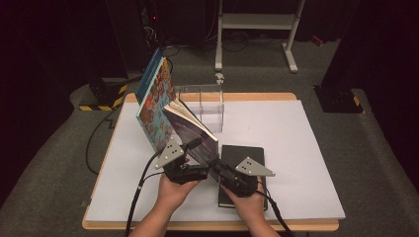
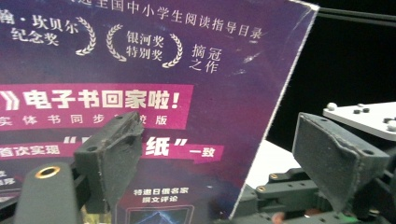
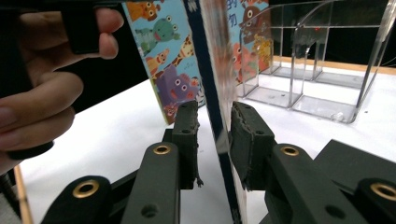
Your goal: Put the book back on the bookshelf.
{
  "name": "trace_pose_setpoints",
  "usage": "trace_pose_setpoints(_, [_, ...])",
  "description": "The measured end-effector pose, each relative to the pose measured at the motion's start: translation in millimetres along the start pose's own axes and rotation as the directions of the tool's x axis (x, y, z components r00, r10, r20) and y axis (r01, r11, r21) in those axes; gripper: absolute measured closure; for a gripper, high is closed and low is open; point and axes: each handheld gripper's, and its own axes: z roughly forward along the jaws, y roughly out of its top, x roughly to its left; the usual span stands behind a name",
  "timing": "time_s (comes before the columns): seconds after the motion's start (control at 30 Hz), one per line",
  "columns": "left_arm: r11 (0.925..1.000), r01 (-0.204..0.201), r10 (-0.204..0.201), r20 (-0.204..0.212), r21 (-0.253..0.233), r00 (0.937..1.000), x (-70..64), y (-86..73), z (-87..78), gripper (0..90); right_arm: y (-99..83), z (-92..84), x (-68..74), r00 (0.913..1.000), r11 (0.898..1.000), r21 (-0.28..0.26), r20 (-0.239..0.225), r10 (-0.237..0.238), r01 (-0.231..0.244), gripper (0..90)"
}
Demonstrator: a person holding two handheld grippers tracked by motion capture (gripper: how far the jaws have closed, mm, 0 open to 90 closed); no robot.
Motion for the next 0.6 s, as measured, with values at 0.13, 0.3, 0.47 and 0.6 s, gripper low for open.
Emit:
trace_pose_setpoints(0.13, [0.9999,0.002,-0.003,-0.039,-0.014,0.9992,-2.9,-1.2,1.0,14.6,-1.4,1.1,1.7,0.9998,1.0,0.017,-0.019,0.0,0.0,71.1])
trace_pose_setpoints(0.3, [0.9999,-0.013,0.013,-0.097,-0.006,0.9952,-3.5,-1.7,1.5,14.5,-1.1,8.7,13.1,0.9973,0.999,0.03,-0.072,-0.017,0.019,69.7])
trace_pose_setpoints(0.47, [0.9998,-0.021,0.022,-0.162,0.007,0.9865,0.1,-3.4,1.2,19.7,-1.2,15.9,23.2,0.9924,0.996,0.057,-0.11,-0.056,0.063,68.3])
trace_pose_setpoints(0.6, [0.9993,-0.034,0.036,-0.175,0.013,0.9839,1.1,-4.6,-1.8,30.4,-4.2,9.8,20.7,0.9912,0.994,0.082,-0.116,-0.064,0.074,62.9])
